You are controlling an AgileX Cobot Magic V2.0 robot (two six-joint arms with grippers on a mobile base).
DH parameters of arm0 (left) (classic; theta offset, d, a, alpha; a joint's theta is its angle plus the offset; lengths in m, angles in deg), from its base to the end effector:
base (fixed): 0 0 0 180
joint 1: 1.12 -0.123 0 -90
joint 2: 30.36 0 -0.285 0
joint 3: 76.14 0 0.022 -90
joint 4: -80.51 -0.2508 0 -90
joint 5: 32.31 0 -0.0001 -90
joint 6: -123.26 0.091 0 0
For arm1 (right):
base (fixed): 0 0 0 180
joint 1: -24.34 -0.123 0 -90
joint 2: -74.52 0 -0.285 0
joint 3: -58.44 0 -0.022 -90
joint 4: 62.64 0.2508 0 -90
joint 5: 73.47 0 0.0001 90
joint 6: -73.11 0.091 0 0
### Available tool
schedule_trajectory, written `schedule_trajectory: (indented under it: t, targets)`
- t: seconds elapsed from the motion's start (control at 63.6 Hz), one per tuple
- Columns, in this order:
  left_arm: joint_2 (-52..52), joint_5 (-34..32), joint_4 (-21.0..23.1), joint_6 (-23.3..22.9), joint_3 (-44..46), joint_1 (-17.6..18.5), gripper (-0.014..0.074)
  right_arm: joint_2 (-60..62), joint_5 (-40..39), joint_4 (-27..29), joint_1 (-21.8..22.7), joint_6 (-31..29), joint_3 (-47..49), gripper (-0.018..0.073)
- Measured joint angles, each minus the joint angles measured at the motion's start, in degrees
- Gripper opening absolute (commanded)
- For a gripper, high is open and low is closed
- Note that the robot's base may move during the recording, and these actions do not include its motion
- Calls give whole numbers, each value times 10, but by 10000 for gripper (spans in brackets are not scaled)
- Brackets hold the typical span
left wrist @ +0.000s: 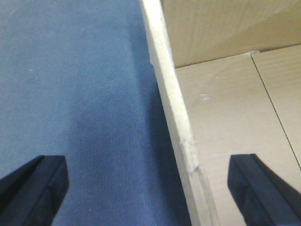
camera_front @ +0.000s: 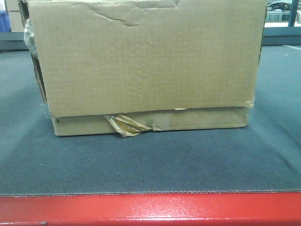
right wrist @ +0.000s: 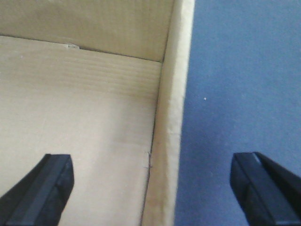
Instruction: Grab carton from right shelf to conveyor
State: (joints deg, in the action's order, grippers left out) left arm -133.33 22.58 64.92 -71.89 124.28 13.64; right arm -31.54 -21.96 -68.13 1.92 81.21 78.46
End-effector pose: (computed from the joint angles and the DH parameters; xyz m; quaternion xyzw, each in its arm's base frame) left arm 0.3638 -0.0751 0.3907 0.0293 0.9233 0.0344 0.3814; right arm 0.3621 0.1420 0.3693 -0.1302 0.9221 0.0511 0.3609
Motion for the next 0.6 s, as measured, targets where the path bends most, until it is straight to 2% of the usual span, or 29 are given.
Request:
schedule_trajectory:
  t: [0.142,0.205,0.252,0.315,0.409,0.472,0.535,0.598]
  targets:
    - [44,1,0,0,0,0,606,33,13,-1,0,0,16,558]
    - [70,1,0,2,0,0,582,54,16,-1,2,0,21,499]
    - [92,1,0,9,-1,0,545,77,27,-1,4,0,23,417]
    - [121,1,0,14,-9,0,453,100,44,-1,12,0,23,271]
    - [163,1,0,18,-36,-1,267,135,70,-1,30,0,16,32]
    - [191,-6,0,20,-67,-5,94,161,76,-1,47,0,-5,-94]
    - [216,-21,0,20,-107,-10,-42,187,75,-1,65,0,-33,-70]
    - [244,-40,0,20,-149,-18,3,212,71,-1,80,0,-76,-63]
